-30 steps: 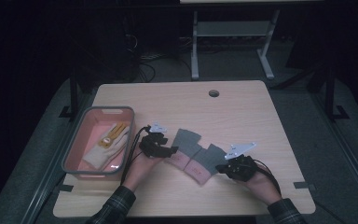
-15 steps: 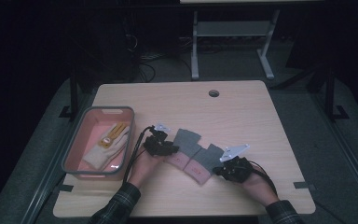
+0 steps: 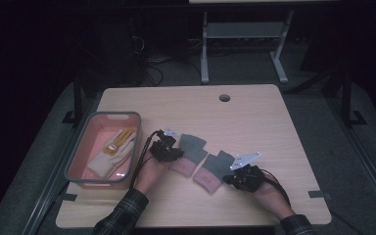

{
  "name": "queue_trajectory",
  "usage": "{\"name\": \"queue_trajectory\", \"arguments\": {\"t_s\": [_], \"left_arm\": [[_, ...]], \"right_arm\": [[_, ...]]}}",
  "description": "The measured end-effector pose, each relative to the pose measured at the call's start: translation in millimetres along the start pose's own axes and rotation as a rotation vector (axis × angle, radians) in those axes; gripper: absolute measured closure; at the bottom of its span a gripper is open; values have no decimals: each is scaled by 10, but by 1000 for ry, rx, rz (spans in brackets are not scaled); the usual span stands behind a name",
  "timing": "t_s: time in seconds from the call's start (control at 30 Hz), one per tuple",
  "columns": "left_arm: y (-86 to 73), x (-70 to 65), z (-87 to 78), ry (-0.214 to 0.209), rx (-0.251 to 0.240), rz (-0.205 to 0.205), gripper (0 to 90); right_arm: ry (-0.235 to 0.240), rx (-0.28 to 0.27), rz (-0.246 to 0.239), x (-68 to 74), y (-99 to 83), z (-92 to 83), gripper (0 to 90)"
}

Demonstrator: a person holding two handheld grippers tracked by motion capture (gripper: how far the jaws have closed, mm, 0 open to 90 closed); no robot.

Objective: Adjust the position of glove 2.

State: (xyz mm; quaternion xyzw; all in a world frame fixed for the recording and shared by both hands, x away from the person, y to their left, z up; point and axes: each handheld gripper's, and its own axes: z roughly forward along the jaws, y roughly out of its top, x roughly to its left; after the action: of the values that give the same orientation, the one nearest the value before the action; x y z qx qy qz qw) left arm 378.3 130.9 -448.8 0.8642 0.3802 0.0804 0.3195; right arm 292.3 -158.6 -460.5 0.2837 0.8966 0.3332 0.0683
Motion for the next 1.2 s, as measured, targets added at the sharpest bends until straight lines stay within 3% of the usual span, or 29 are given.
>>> {"name": "queue_trajectory", "arguments": {"t_s": [0.3, 0.53, 0.63, 0.73, 0.8, 0.97, 1.03, 1.2], "left_arm": [[71, -119, 0, 4, 19, 49, 813], [110, -153, -101, -26, -13, 43, 813], [125, -151, -142, -16, -11, 45, 814], [120, -129, -161, 28, 11, 49, 814], [117, -115, -159, 29, 17, 39, 814], [129, -168, -129, 22, 33, 64, 814], [139, -181, -139, 15, 22, 66, 813], [164, -194, -215, -53, -39, 26, 814]], "right_arm": [[-2, -10, 1, 5, 20, 16, 900], [3, -15, 3, 9, 33, 34, 900], [3, -13, 2, 14, 39, 39, 900], [5, -15, 2, 26, 43, 49, 900], [4, -17, -6, 28, 48, 52, 900], [9, -18, -4, 39, 55, 62, 900], [8, -17, -5, 40, 56, 65, 900], [9, -19, -7, 32, 57, 70, 900]]}}
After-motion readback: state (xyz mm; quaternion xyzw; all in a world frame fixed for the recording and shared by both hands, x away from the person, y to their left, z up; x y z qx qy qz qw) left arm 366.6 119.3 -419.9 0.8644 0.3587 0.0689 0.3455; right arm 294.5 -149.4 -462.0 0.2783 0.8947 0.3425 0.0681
